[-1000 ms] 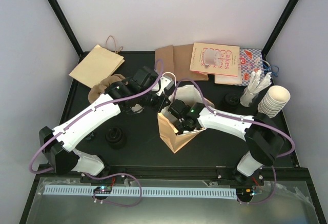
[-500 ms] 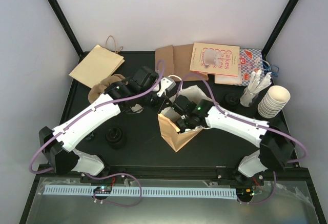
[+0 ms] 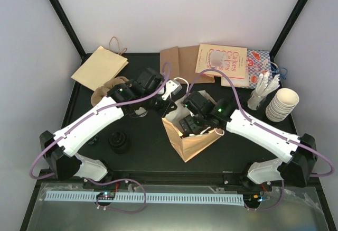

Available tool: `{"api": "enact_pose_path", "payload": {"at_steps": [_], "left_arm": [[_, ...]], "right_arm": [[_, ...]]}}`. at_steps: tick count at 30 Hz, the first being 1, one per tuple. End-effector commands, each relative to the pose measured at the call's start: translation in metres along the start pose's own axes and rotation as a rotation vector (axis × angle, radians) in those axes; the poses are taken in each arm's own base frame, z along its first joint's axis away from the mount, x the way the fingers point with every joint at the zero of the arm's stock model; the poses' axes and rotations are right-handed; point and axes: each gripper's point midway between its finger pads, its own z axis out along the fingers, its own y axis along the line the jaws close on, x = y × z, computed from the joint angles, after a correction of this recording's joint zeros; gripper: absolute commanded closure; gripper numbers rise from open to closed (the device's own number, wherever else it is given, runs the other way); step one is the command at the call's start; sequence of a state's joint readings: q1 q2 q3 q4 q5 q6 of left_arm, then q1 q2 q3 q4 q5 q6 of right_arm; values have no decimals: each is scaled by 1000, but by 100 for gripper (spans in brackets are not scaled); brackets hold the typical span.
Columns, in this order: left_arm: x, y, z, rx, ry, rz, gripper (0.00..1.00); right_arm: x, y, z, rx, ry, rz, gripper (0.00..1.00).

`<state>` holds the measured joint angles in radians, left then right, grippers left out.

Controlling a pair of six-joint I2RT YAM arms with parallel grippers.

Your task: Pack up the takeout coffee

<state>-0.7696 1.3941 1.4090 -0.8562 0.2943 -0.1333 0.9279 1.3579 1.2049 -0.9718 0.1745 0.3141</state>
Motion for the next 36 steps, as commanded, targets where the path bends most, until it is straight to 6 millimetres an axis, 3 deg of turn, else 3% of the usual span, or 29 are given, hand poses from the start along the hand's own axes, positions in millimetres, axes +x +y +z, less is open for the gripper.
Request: {"api": "enact_pose_path", "payload": {"at_steps": [1, 11, 16, 22, 28, 36], "left_arm": [[-17, -10, -17, 12, -49, 69, 98], [-22, -15, -28, -18, -35, 192, 98], [-22, -12, -29, -103, -29, 305, 99], [-18, -6, -29, -175, -6, 379, 98], [-20, -13, -32, -157, -32, 418, 98], [-22, -22, -42, -130, -82, 480, 98]], "right_arm": [[-15, 2, -28, -37, -87, -2, 0], [-32, 3, -73, -99, -256, -74, 4], [-28, 14, -81, -177, -329, -130, 9], [-26, 24, -107, -268, -465, -161, 10], [-25, 19, -126, -265, -539, -197, 10], [-26, 18, -142, -250, -680, -281, 24]]}}
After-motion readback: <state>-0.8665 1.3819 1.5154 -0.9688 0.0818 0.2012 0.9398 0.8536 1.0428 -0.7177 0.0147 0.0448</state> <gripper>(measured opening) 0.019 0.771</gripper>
